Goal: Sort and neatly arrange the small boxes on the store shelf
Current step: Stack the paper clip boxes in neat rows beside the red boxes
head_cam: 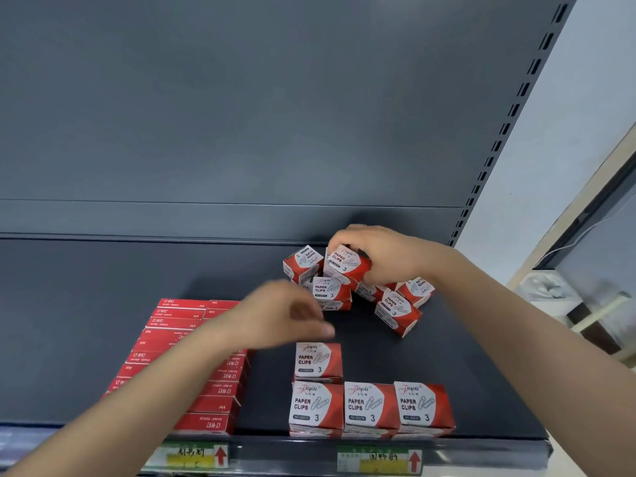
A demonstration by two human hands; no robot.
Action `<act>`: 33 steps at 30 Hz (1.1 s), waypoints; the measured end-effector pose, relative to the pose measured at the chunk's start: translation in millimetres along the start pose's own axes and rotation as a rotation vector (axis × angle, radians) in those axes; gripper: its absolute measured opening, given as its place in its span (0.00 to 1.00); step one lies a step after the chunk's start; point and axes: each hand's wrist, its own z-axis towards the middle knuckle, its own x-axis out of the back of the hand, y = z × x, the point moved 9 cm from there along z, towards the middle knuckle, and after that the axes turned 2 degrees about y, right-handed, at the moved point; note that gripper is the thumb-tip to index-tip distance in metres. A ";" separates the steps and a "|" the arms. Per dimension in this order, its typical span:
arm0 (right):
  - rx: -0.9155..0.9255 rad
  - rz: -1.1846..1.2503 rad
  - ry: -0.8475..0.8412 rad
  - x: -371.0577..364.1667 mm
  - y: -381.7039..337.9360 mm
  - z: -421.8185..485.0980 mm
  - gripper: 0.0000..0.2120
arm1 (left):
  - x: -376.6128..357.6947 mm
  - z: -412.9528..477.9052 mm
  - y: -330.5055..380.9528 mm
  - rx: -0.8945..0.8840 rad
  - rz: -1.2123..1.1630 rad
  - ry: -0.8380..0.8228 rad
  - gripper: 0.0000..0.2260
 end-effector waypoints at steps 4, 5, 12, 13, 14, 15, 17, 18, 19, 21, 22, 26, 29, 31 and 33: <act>0.079 -0.014 -0.093 -18.6 -13.5 6.4 0.28 | 43.9 13.4 -9.9 0.038 -0.018 0.313 0.23; 0.078 -0.016 -0.117 -25.0 -14.7 7.6 0.29 | 40.3 18.2 -7.9 0.034 0.013 0.284 0.28; -0.047 0.178 -0.031 -19.9 -0.6 0.9 0.23 | 12.6 41.6 -6.5 0.016 0.040 0.121 0.36; -0.058 0.131 -0.033 -21.1 -1.2 0.5 0.25 | 11.0 42.9 -6.0 0.005 0.039 0.120 0.35; -0.068 0.073 -0.035 -23.7 -2.8 1.3 0.28 | 10.2 43.9 -4.3 -0.012 0.040 0.123 0.34; -0.076 0.011 -0.030 -26.7 -5.3 2.8 0.32 | 10.2 44.6 -2.5 -0.030 0.040 0.129 0.34; -0.075 -0.125 0.010 -32.0 -11.7 8.2 0.36 | 12.1 45.5 -1.2 -0.047 0.031 0.145 0.33; -0.071 -0.186 0.034 -32.7 -15.7 10.2 0.36 | 14.4 44.7 -0.7 -0.047 0.020 0.159 0.33; -0.072 -0.224 0.057 -31.2 -19.1 9.9 0.35 | 16.9 42.6 -0.3 -0.045 0.006 0.177 0.33; -0.062 -0.224 0.090 -20.9 -25.8 1.1 0.31 | 21.2 34.1 4.2 -0.050 -0.028 0.200 0.33; -0.053 -0.195 0.086 -15.5 -28.4 -6.8 0.27 | 21.4 28.9 8.0 -0.059 -0.045 0.188 0.32; -0.074 -0.150 -0.091 -28.5 -21.7 -42.7 0.19 | 3.7 11.5 9.6 -0.033 -0.198 -0.044 0.28; -0.116 -0.171 -0.230 -58.5 -8.6 -52.6 0.22 | -14.5 3.4 4.4 0.002 -0.061 -0.225 0.20; -0.109 -0.154 -0.267 -69.5 -7.5 -53.3 0.23 | -25.3 0.2 6.0 -0.001 -0.002 -0.299 0.15; -0.105 -0.085 -0.286 -74.7 -7.0 -53.7 0.24 | -34.0 -1.4 10.0 -0.019 -0.017 -0.344 0.13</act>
